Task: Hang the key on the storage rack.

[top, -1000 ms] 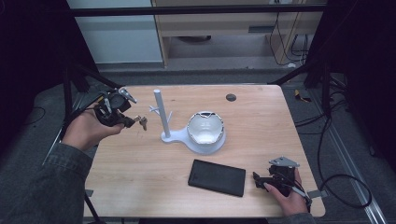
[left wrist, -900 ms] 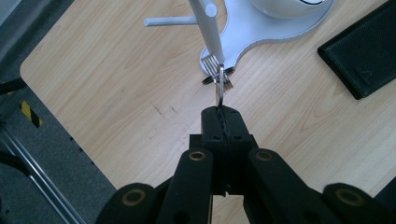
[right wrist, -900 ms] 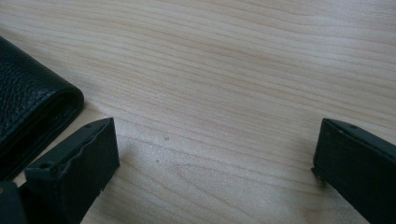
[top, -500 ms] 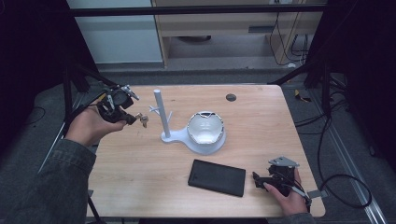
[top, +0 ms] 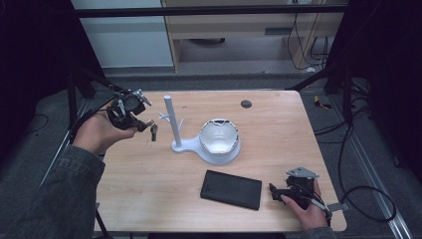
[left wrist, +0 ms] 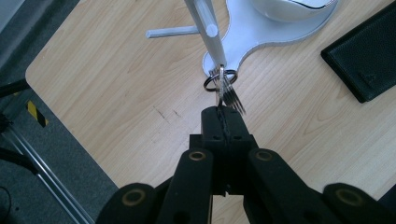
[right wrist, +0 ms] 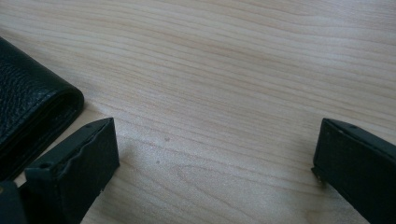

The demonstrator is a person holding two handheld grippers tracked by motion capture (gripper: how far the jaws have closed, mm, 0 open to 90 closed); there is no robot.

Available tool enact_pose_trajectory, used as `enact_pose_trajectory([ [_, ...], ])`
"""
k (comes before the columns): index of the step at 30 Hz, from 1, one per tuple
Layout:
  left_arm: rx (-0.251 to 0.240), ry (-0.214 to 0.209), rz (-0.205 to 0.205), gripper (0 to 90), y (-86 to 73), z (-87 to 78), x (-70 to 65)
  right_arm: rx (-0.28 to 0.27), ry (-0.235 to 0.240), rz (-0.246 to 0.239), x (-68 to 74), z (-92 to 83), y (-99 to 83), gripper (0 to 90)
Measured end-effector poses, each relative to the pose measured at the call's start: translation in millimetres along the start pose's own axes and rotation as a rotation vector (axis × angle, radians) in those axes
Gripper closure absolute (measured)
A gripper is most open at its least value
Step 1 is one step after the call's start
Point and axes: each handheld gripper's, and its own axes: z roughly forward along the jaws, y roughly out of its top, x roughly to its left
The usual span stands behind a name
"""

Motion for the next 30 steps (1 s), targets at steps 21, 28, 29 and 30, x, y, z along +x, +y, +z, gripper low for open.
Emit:
enact_pose_trajectory([
  [21, -0.001, 0.015, 0.007, 89.8, 13.7, -2.6, -0.5, 0.0, 0.0, 0.0, 0.0, 0.0, 0.0, 0.4],
  [28, 0.012, 0.031, 0.016, 89.8, 24.1, -3.3, -1.1, -0.002, -0.001, 0.001, 0.1, 0.2, 0.0, 0.4],
  [29, 0.014, 0.032, 0.018, 89.8, 25.1, -2.9, -0.7, -0.002, 0.001, 0.0, 0.0, 0.2, 0.0, 0.4],
  [30, 0.018, 0.031, 0.019, 89.8, 26.2, -2.4, -0.5, -0.002, -0.001, 0.001, 0.1, 0.2, 0.0, 0.4],
])
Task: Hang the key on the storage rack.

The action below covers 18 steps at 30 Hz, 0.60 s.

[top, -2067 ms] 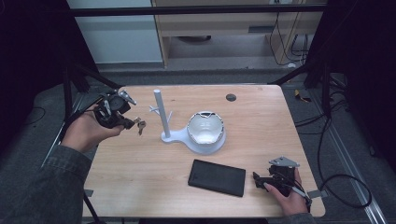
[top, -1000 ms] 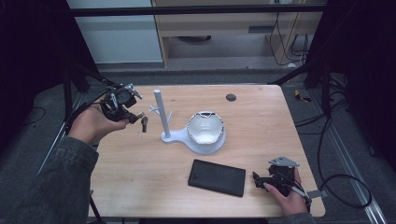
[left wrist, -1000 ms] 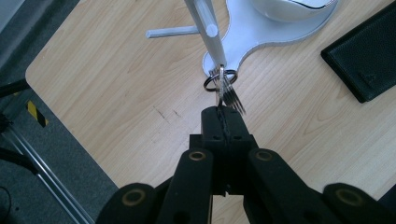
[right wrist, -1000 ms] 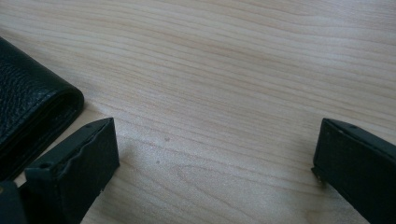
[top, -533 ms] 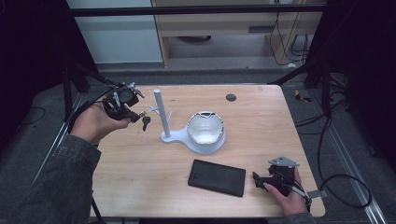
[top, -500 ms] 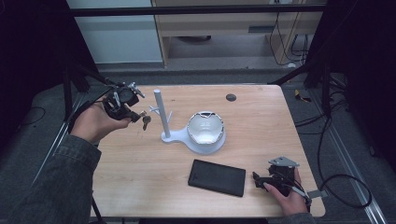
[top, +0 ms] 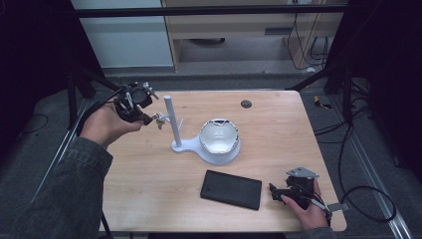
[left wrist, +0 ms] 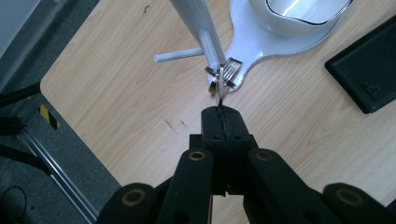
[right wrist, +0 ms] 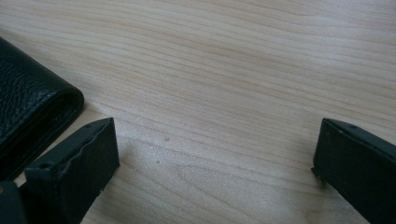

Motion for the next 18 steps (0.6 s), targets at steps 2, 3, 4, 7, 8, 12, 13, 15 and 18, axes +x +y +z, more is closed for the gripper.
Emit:
enact_pose_trajectory([
  [2, 0.006, 0.003, 0.002, 89.8, 1.5, 1.1, 0.2, 0.0, 0.0, 0.0, 0.0, 0.0, 0.0, 0.4],
  [3, 0.012, 0.005, 0.004, 89.8, 2.0, 1.8, 0.4, 0.0, 0.0, 0.0, 0.0, 0.0, 0.0, 0.4],
  [4, 0.016, 0.007, 0.002, 89.8, 2.4, 2.7, 0.5, 0.0, 0.0, 0.0, 0.0, 0.0, 0.0, 0.4],
  [7, 0.038, 0.016, 0.009, 89.8, 2.8, 6.2, 0.0, 0.0, 0.001, 0.0, 0.0, 0.0, 0.0, 0.4],
  [8, 0.04, 0.019, 0.009, 89.8, 2.8, 6.9, -0.2, 0.001, 0.002, 0.0, 0.0, -0.1, 0.0, 0.4],
  [12, 0.04, 0.024, 0.003, 89.8, 4.4, 7.6, -0.5, 0.001, 0.002, 0.0, 0.0, -0.1, 0.0, 0.4],
  [13, 0.036, 0.026, 0.003, 89.8, 4.9, 8.1, -0.4, 0.001, 0.002, 0.0, 0.0, -0.1, 0.0, 0.4],
  [15, 0.036, 0.027, 0.0, 89.8, 6.0, 9.0, -0.6, 0.001, 0.002, -0.001, 0.0, -0.1, 0.0, 0.4],
  [18, 0.03, 0.028, 0.002, 89.7, 7.6, 10.1, -2.1, 0.001, 0.002, 0.0, 0.0, -0.1, 0.0, 0.4],
])
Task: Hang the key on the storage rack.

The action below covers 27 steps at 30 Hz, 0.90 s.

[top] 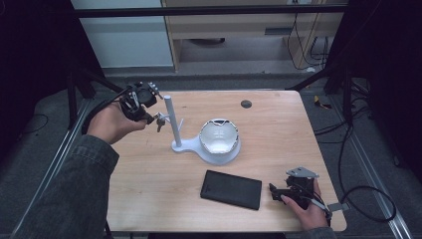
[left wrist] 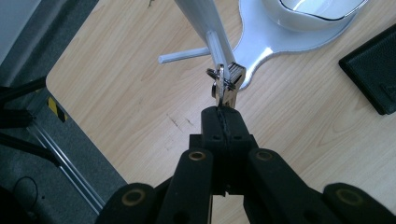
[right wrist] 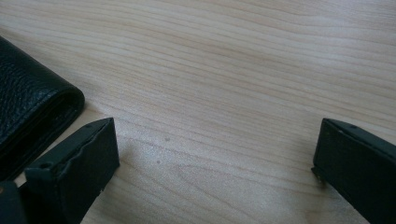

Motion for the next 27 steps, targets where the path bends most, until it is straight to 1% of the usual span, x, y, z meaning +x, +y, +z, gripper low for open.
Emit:
enact_pose_trajectory([
  [3, -0.002, 0.005, 0.003, 89.7, 0.9, 1.0, -1.3, -0.001, 0.0, -0.001, -0.1, 0.0, 0.0, 0.4],
  [6, -0.01, 0.006, -0.01, 89.7, 1.0, 2.0, -0.9, 0.0, 0.0, 0.0, 0.0, 0.0, 0.0, 0.4],
  [13, -0.033, 0.006, -0.021, 89.7, 1.5, -0.8, -0.1, 0.0, 0.001, -0.003, 0.0, 0.0, 0.0, 0.4],
  [18, -0.039, 0.018, -0.025, 89.7, 2.2, 1.6, 0.4, 0.0, 0.001, -0.003, 0.1, 0.0, 0.0, 0.4],
  [23, -0.038, 0.014, -0.032, 89.7, 2.6, 5.4, 1.7, 0.001, 0.003, -0.008, -0.1, 0.0, -0.1, 0.4],
  [25, -0.045, 0.011, -0.037, 89.6, 2.3, 7.3, 2.5, 0.001, 0.003, -0.008, -0.1, 0.0, -0.1, 0.4],
  [27, -0.055, 0.007, -0.034, 89.4, 1.7, 8.5, 2.5, 0.004, 0.002, -0.013, -0.2, -0.3, -0.1, 0.4],
])
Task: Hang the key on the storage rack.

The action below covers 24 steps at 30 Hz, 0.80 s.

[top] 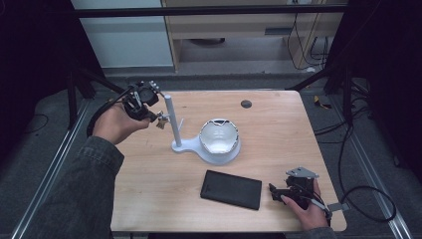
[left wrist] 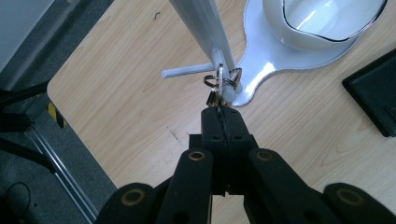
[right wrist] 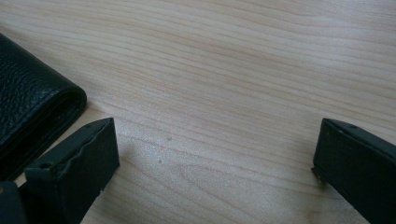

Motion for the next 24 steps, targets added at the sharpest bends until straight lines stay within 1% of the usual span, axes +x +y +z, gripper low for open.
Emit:
enact_pose_trajectory([
  [1, -0.016, 0.002, -0.008, 88.3, -0.5, -0.8, -0.1, 0.0, 0.0, 0.0, 0.0, 0.0, 0.0, 0.4],
  [2, -0.037, 0.019, -0.019, 82.5, -0.9, -2.9, 0.6, 0.0, 0.0, 0.0, 0.0, 0.0, 0.0, 0.4],
  [3, -0.059, 0.026, -0.028, 79.0, -2.0, -5.6, 0.6, 0.0, 0.0, -0.001, 0.0, 0.0, 0.0, 0.4],
  [6, -0.115, 0.035, -0.018, 77.8, -8.4, -14.4, -2.4, 0.002, 0.0, -0.001, 0.0, -0.2, 0.0, 0.4],
  [8, -0.145, 0.039, -0.021, 73.0, -15.6, -18.0, -6.2, 0.001, 0.0, -0.001, 0.0, -0.1, 0.0, 0.4],
  [10, -0.18, 0.056, -0.018, 70.5, -24.1, -20.5, -11.5, 0.001, 0.0, -0.001, 0.0, -0.1, 0.0, 0.4],
  [11, -0.193, 0.056, -0.021, 68.3, -28.6, -21.1, -13.9, 0.001, 0.0, -0.001, 0.0, -0.1, 0.0, 0.4],
  [14, -0.216, 0.061, -0.018, 61.5, -41.6, -21.7, -21.7, 0.002, 0.0, -0.001, 0.0, -0.1, 0.1, 0.4],
  [15, -0.226, 0.063, -0.019, 58.6, -45.6, -21.5, -24.1, 0.003, 0.003, 0.005, 0.3, -0.4, 0.2, 0.4],
  [17, -0.242, 0.064, -0.026, 51.1, -52.9, -20.7, -27.9, 0.0, 0.0, -0.001, 0.0, 0.1, 0.1, 0.4],
  [20, -0.267, 0.068, -0.048, 40.1, -62.1, -18.3, -32.3, -0.001, 0.002, 0.001, 0.0, 0.2, 0.2, 0.4],
  [22, -0.295, 0.067, -0.075, 29.2, -66.6, -15.5, -34.7, -0.003, 0.003, 0.003, 0.0, 0.4, 0.5, 0.4],
  [24, -0.315, 0.06, -0.076, 23.3, -70.5, -13.2, -38.9, -0.003, 0.004, 0.003, -0.1, 0.5, 0.6, 0.4],
])
